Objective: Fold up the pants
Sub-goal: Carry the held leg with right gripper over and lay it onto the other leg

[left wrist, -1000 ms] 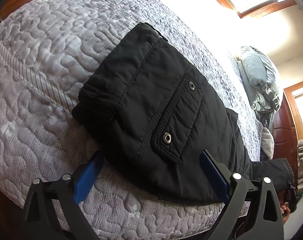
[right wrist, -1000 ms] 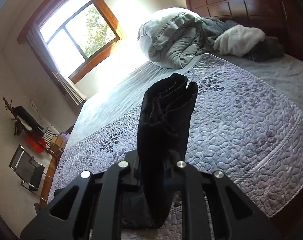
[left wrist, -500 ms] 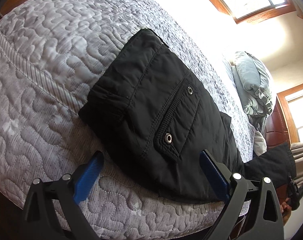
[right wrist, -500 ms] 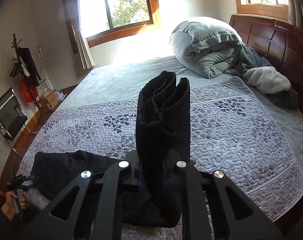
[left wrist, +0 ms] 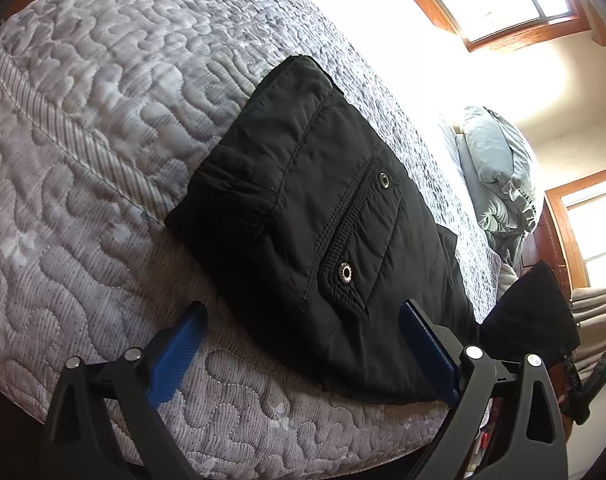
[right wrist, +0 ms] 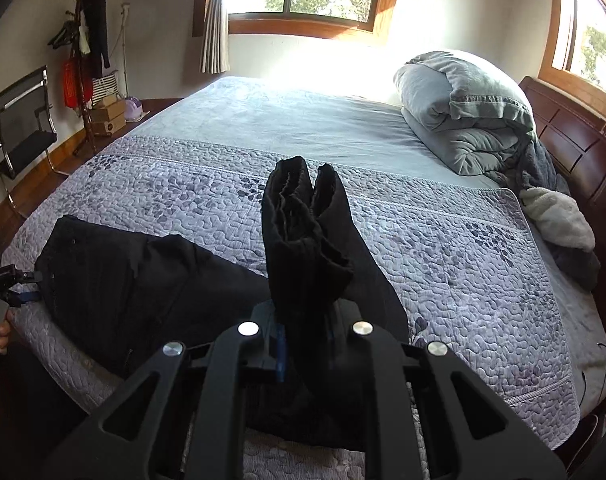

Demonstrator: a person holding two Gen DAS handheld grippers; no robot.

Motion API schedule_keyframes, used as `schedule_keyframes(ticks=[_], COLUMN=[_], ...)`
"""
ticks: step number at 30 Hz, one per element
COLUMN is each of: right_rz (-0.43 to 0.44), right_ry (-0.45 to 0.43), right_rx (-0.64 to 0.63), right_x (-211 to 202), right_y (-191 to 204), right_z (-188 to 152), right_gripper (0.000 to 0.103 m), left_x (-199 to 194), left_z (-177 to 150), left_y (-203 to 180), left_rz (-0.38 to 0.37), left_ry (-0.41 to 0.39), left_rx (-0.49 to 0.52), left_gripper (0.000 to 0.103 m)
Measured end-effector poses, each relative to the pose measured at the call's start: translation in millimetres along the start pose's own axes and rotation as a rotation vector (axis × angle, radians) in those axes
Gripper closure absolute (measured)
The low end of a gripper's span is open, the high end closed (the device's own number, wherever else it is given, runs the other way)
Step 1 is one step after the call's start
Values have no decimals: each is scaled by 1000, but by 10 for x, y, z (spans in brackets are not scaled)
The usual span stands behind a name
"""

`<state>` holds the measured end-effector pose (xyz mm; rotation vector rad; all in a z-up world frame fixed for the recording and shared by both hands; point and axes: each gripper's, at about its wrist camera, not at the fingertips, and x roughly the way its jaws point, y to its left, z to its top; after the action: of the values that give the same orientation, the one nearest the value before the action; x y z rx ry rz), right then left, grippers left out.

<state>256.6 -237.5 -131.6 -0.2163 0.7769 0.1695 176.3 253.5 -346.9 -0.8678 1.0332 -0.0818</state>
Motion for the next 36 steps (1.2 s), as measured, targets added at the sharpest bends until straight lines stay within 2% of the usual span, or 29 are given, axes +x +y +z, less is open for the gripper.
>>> schedule_keyframes(ticks=[7,16,22,31,33,35,36], right_rz=[-37,-93,-137,-111,-77,-12,46], right_ry=[47,136,160,209,225,242,246], right_rx=[-141,-331,-405,-388,-364,-327,-300], right_x=[225,663,848,1095,1136,1151,1131], right_y=[584,1229,1477,1547,1536,1524,1518], right_z=[-170,-610,-849,-1059,-1074,-1080,-1072], right_gripper=[90,90,90,88,84,62,56], left_x=[-59,1,14,39,47,63,72], left_z=[-14,-40,-51,-56,-50,-43,-43], left_y=[46,-42,-42,-22,-16,-6,-11], left_rz=[-16,-20,-21,-23,-25,-24,-22], left_ry=[-1,10,13,20,22,23,23], left_rx=[0,13,15,16,15,15,17], left_gripper=[6,6,6,6,6,6,5])
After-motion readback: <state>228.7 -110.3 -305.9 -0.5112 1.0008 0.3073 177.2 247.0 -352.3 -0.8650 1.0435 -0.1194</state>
